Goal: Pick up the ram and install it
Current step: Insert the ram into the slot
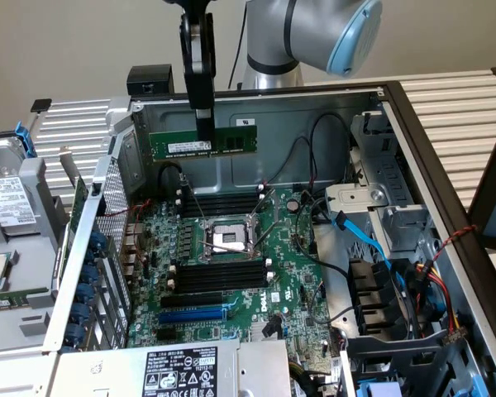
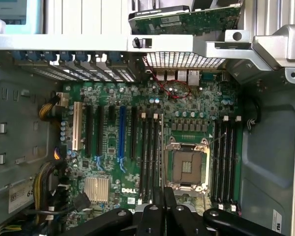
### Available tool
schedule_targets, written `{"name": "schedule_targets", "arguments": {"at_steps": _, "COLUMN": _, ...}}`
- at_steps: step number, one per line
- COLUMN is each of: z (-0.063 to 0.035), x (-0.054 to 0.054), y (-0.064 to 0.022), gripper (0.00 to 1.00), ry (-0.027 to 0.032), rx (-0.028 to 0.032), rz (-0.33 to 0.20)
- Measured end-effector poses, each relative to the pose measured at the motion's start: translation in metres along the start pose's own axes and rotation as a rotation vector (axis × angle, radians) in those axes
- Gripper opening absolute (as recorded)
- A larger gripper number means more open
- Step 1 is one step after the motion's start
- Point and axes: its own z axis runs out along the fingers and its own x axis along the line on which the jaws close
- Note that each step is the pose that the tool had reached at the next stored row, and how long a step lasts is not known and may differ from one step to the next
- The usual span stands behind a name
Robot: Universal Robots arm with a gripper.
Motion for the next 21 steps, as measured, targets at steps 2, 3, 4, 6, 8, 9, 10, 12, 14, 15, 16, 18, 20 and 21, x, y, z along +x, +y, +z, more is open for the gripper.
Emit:
{"name": "schedule_targets", "arguments": {"at_steps": 2, "z": 0.0, "x": 0.0, "y": 0.0, "gripper": 0.12, "ry": 0.0, "rx": 0.0, "rz": 0.0}}
{"name": "schedule_targets", "arguments": {"at_steps": 3, "z": 0.0, "x": 0.0, "y": 0.0, "gripper": 0.12, "ry": 0.0, "rx": 0.0, "rz": 0.0}}
{"name": "schedule_targets", "arguments": {"at_steps": 4, "z": 0.0, "x": 0.0, "y": 0.0, "gripper": 0.12, "ry": 0.0, "rx": 0.0, "rz": 0.0}}
{"name": "schedule_targets", "arguments": {"at_steps": 6, "z": 0.0, "x": 0.0, "y": 0.0, "gripper": 0.12, "ry": 0.0, "rx": 0.0, "rz": 0.0}}
{"name": "schedule_targets", "arguments": {"at_steps": 8, "z": 0.0, "x": 0.0, "y": 0.0, "gripper": 0.12, "ry": 0.0, "rx": 0.0, "rz": 0.0}}
{"name": "schedule_targets", "arguments": {"at_steps": 9, "z": 0.0, "x": 0.0, "y": 0.0, "gripper": 0.12, "ry": 0.0, "rx": 0.0, "rz": 0.0}}
{"name": "schedule_targets", "arguments": {"at_steps": 10, "z": 0.0001, "x": 0.0, "y": 0.0, "gripper": 0.12, "ry": 0.0, "rx": -0.0001, "rz": 0.0}}
{"name": "schedule_targets", "arguments": {"at_steps": 12, "z": 0.0008, "x": 0.0, "y": -0.0001, "gripper": 0.12, "ry": 0.0004, "rx": 0.0001, "rz": 0.0}}
{"name": "schedule_targets", "arguments": {"at_steps": 14, "z": 0.0043, "x": 0.0, "y": -0.0001, "gripper": 0.12, "ry": 0.0006, "rx": 0.0004, "rz": 0.0}}
{"name": "schedule_targets", "arguments": {"at_steps": 15, "z": 0.0063, "x": 0.0, "y": 0.0, "gripper": 0.12, "ry": 0.0006, "rx": 0.0005, "rz": 0.0}}
{"name": "schedule_targets", "arguments": {"at_steps": 16, "z": 0.008, "x": -0.001, "y": 0.0, "gripper": 0.12, "ry": 0.0005, "rx": 0.0005, "rz": 0.0}}
{"name": "schedule_targets", "arguments": {"at_steps": 18, "z": 0.0116, "x": -0.001, "y": 0.0, "gripper": 0.12, "ry": 0.0006, "rx": 0.0005, "rz": 0.0}}
{"name": "schedule_targets", "arguments": {"at_steps": 20, "z": 0.0153, "x": -0.001, "y": 0.0, "gripper": 0.12, "ry": 0.0005, "rx": 0.0005, "rz": 0.0}}
{"name": "schedule_targets", "arguments": {"at_steps": 21, "z": 0.017, "x": -0.001, "y": 0.0, "gripper": 0.12, "ry": 0.0005, "rx": 0.0005, "rz": 0.0}}
